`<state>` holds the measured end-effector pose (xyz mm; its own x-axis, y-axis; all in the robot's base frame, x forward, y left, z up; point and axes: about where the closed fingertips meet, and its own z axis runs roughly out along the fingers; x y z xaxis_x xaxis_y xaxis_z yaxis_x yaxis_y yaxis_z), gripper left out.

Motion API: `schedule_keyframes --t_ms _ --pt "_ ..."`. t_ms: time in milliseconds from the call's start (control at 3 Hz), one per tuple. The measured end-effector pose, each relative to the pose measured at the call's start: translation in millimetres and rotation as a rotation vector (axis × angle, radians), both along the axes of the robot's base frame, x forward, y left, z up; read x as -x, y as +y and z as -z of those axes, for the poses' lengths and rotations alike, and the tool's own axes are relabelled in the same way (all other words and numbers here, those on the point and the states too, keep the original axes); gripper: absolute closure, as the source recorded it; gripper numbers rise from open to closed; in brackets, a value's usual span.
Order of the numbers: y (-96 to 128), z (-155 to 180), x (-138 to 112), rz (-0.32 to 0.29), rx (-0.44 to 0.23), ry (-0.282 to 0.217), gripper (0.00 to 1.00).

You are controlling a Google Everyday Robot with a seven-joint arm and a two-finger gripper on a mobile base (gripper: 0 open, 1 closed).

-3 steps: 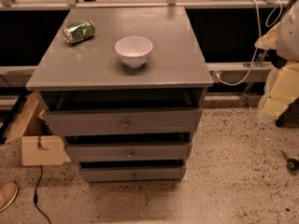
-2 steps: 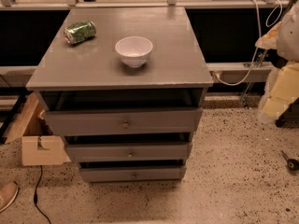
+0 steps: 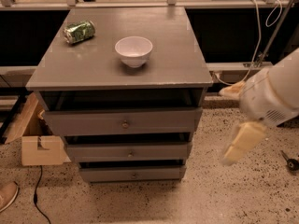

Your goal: Open bottom drawer

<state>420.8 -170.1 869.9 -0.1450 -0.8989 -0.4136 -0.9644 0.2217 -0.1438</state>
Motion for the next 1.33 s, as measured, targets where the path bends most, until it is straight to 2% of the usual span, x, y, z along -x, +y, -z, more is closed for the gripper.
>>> schedule_keyframes --t_ms 333,667,1000,1333 --pt "42.2 81.3 11.2 -0.032 -0.201 0.060 0.00" --pt "55.8 90.8 3.7 -0.007 -0.260 0.042 0.00" --pt "55.4 90.1 3.4 -0.006 -0.259 0.040 0.00" --pt "58.3 102.8 4.5 -0.030 -0.260 0.038 0.00"
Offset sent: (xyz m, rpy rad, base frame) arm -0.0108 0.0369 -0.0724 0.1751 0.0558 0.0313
